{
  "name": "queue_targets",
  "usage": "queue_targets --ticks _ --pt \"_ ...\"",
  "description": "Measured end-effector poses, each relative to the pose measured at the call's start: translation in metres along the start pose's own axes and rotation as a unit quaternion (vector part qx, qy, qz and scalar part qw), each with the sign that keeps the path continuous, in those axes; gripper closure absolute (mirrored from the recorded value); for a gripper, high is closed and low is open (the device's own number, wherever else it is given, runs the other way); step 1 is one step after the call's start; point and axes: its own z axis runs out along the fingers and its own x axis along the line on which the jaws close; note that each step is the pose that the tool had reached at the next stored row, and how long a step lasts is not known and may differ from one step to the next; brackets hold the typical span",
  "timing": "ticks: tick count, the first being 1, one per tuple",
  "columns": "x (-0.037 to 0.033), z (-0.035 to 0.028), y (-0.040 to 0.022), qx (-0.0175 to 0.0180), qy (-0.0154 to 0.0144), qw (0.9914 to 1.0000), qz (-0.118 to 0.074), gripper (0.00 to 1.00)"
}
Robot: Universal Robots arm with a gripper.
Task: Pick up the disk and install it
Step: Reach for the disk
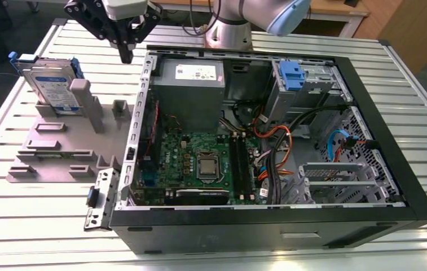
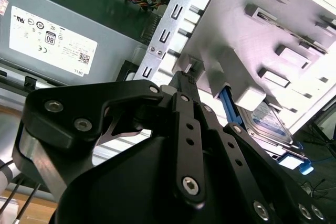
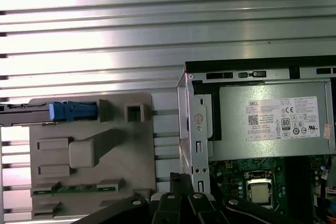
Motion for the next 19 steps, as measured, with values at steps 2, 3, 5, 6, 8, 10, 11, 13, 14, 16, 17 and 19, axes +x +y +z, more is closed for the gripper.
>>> queue_targets --ticks 2,3,5,6,8,10,11,13,14,16,17,19 --pt "0.0005 0.0001 0.0000 0.0000 0.0002 1.00000 0.000 0.89" --pt "0.0007 0.0001 -0.0001 0.0000 0.0002 1.00000 0.000 0.89" --pt "0.0007 0.0001 -0.0001 0.0000 0.0002 1.00000 0.000 0.89" --pt "0.0007 0.0000 -0.0001 0.0000 0.0003 1.00000 0.000 0.89" --pt "0.0007 0.0001 -0.0001 0.0000 0.0003 1.00000 0.000 0.89" --pt "0.0012 0.0001 -0.0001 0.0000 0.0003 1.00000 0.000 0.89" --pt "0.0015 0.0001 -0.0001 0.0000 0.0003 1.00000 0.000 0.89" --pt "0.0025 0.0001 -0.0002 0.0000 0.0003 1.00000 0.000 0.89" --pt "0.0031 0.0000 -0.0003 0.0001 0.0003 1.00000 0.000 0.89" --pt "0.0051 0.0001 -0.0003 0.0000 0.0003 1.00000 0.000 0.89" --pt "0.0063 0.0001 -0.0001 0.0000 0.0003 1.00000 0.000 0.89" --pt "0.0091 0.0003 0.0008 0.0000 0.0002 1.00000 0.000 0.89"
